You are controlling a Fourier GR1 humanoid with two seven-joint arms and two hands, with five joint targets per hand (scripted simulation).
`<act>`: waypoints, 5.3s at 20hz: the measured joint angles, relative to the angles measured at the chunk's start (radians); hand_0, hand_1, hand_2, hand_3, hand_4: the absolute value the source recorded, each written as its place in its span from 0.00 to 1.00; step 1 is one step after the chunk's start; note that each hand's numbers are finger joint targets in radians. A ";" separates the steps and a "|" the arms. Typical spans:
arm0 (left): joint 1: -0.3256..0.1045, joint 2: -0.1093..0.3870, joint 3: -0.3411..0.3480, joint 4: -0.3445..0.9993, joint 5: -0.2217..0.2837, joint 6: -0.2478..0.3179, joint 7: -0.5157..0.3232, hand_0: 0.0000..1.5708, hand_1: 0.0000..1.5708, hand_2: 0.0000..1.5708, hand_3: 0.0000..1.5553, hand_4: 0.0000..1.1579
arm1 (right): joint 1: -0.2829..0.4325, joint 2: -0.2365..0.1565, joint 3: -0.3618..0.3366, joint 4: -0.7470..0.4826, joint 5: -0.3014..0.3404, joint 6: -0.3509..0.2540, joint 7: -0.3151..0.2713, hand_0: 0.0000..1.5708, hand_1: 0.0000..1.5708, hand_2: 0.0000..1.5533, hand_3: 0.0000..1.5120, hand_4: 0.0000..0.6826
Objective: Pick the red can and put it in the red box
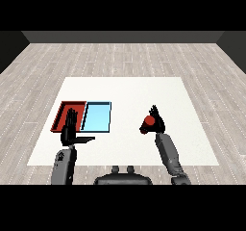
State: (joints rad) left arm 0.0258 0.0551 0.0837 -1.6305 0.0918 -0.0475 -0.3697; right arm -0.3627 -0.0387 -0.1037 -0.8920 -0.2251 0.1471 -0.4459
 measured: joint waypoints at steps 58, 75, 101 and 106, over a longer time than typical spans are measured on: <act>-0.146 -0.055 -0.367 0.084 -0.037 0.170 0.137 0.00 0.00 0.00 0.00 0.00 | -0.007 0.037 0.266 -0.370 0.069 -0.357 0.108 0.90 0.90 0.92 0.93 0.94; -0.322 -0.055 -0.524 0.253 0.035 0.327 0.142 0.00 0.00 0.00 0.00 0.00 | -0.054 0.039 0.492 -0.423 -0.013 -0.502 0.114 0.90 0.90 0.92 0.92 0.92; -0.421 -0.025 -0.621 0.337 0.051 0.511 0.180 1.00 1.00 0.97 0.91 0.78 | -0.129 0.019 0.653 -0.435 -0.121 -0.612 0.067 0.95 0.95 0.93 0.92 0.76; -0.433 -0.023 -0.624 0.345 0.060 0.531 0.219 1.00 1.00 0.96 0.89 0.82 | -0.135 0.015 0.655 -0.438 -0.133 -0.620 0.062 0.94 0.94 0.93 0.92 0.82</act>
State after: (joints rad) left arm -0.4073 0.0317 -0.5403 -1.2858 0.1522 0.4835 -0.1505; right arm -0.4975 -0.0241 0.5515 -1.3299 -0.3582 -0.4734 -0.3841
